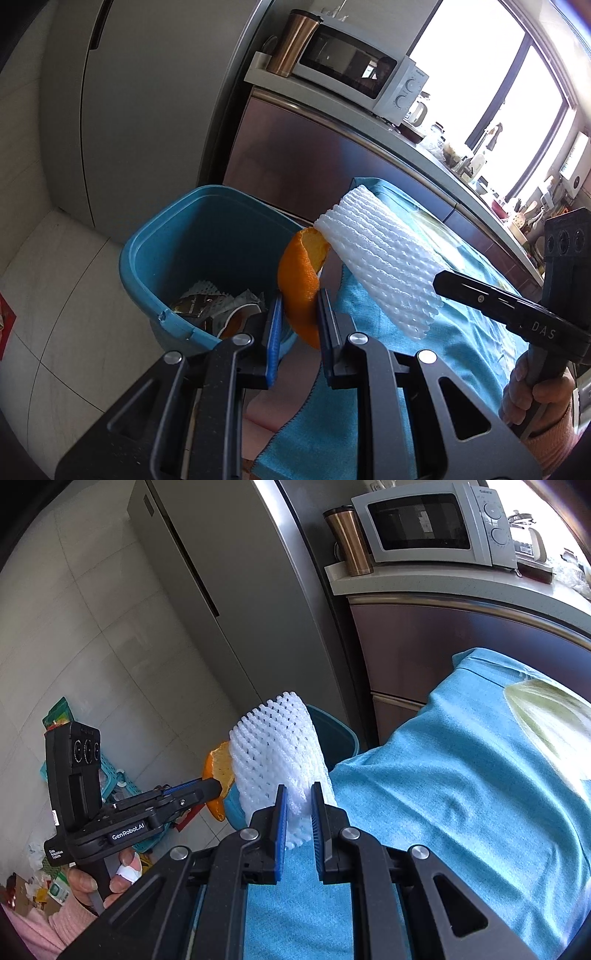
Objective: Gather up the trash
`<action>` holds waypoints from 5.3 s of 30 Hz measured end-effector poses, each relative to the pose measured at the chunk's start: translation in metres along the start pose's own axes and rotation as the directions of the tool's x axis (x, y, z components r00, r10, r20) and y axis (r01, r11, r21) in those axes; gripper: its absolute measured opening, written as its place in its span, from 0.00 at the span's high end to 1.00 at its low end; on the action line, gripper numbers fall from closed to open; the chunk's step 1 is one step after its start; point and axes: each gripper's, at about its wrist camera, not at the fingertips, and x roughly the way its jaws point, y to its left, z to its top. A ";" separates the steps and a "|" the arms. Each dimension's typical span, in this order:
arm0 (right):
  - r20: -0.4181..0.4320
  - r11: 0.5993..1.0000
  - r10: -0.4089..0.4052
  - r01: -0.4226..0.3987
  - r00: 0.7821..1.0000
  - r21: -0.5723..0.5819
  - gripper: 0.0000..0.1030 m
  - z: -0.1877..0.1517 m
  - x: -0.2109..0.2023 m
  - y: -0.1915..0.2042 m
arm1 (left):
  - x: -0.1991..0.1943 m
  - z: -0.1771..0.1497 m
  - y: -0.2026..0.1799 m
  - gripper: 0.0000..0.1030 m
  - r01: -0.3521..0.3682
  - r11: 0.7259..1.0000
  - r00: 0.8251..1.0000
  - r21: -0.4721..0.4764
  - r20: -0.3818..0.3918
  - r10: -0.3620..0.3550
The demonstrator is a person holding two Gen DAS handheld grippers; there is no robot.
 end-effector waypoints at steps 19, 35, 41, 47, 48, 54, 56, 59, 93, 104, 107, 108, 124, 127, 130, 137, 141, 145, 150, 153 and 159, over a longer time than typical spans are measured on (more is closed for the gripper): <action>-0.124 0.999 -0.051 0.053 0.991 0.013 0.83 0.027 0.079 0.012 | 0.065 0.013 0.046 0.79 -0.110 0.991 0.991 -0.072 -0.082 0.104; -0.025 0.999 -0.022 0.022 0.999 0.033 0.57 0.009 0.044 0.004 | 0.037 0.009 0.025 0.55 -0.086 0.996 0.996 -0.014 0.032 0.087; 0.089 0.998 -0.060 0.059 0.994 0.009 0.40 -0.012 -0.017 -0.002 | 0.003 0.002 -0.012 0.36 -0.054 0.995 0.991 0.082 0.123 0.043; 0.229 0.988 -0.154 0.155 0.961 0.014 0.20 -0.040 -0.085 -0.009 | -0.026 -0.011 -0.056 0.06 -0.023 0.986 0.977 0.165 0.215 -0.013; 0.249 0.984 -0.174 0.176 0.953 0.018 0.17 -0.045 -0.094 -0.009 | -0.029 -0.013 -0.064 0.06 -0.021 0.984 0.974 0.179 0.224 -0.020; 0.376 0.940 -0.337 0.333 0.863 0.078 0.07 -0.081 -0.155 -0.020 | -0.041 -0.027 -0.110 0.06 -0.041 0.971 0.958 0.236 0.286 -0.029; 0.408 0.914 -0.401 0.390 0.821 0.113 0.07 -0.093 -0.172 -0.024 | -0.044 -0.033 -0.125 0.06 -0.047 0.967 0.952 0.250 0.304 -0.032; 0.433 0.884 -0.463 0.439 0.773 0.162 0.07 -0.107 -0.192 -0.032 | -0.047 -0.042 -0.148 0.06 -0.053 0.960 0.942 0.273 0.332 -0.042; 0.511 0.683 -0.711 0.649 0.484 0.336 0.06 -0.185 -0.277 -0.038 | -0.057 -0.098 -0.242 0.06 -0.099 0.900 0.891 0.424 0.441 -0.110; 0.510 0.681 -0.715 0.642 0.478 0.352 0.06 -0.188 -0.283 -0.041 | -0.059 -0.098 -0.245 0.06 -0.101 0.895 0.887 0.434 0.447 -0.117; 0.511 0.681 -0.714 0.642 0.478 0.352 0.06 -0.189 -0.284 -0.042 | -0.059 -0.099 -0.245 0.06 -0.107 0.895 0.884 0.434 0.453 -0.114; 0.511 0.681 -0.714 0.642 0.478 0.352 0.06 -0.189 -0.285 -0.042 | -0.059 -0.099 -0.245 0.06 -0.106 0.894 0.884 0.435 0.453 -0.115; 0.505 0.682 -0.715 0.638 0.483 0.356 0.06 -0.190 -0.285 -0.044 | -0.060 -0.096 -0.244 0.06 -0.115 0.893 0.883 0.434 0.457 -0.108; 0.504 0.682 -0.716 0.639 0.483 0.356 0.06 -0.190 -0.285 -0.044 | -0.061 -0.096 -0.245 0.06 -0.116 0.893 0.883 0.434 0.457 -0.108; 0.503 0.681 -0.717 0.640 0.483 0.357 0.06 -0.190 -0.284 -0.045 | -0.060 -0.097 -0.245 0.06 -0.119 0.893 0.883 0.434 0.458 -0.105; 0.503 0.682 -0.716 0.637 0.483 0.359 0.06 -0.190 -0.284 -0.045 | -0.059 -0.097 -0.243 0.06 -0.119 0.891 0.883 0.437 0.457 -0.107; 0.501 0.683 -0.716 0.637 0.485 0.359 0.06 -0.190 -0.284 -0.045 | -0.059 -0.097 -0.244 0.06 -0.118 0.892 0.883 0.436 0.457 -0.106; 0.500 0.682 -0.717 0.637 0.485 0.360 0.06 -0.190 -0.284 -0.046 | -0.059 -0.098 -0.244 0.06 -0.118 0.892 0.883 0.436 0.457 -0.107; 0.498 0.681 -0.718 0.637 0.486 0.361 0.06 -0.190 -0.284 -0.046 | -0.058 -0.098 -0.244 0.06 -0.121 0.892 0.883 0.436 0.457 -0.104; 0.497 0.681 -0.718 0.636 0.487 0.362 0.06 -0.190 -0.283 -0.046 | -0.057 -0.098 -0.244 0.06 -0.120 0.892 0.884 0.437 0.456 -0.104; 0.496 0.682 -0.718 0.635 0.488 0.363 0.06 -0.190 -0.282 -0.047 | -0.056 -0.099 -0.244 0.06 -0.122 0.890 0.885 0.439 0.455 -0.103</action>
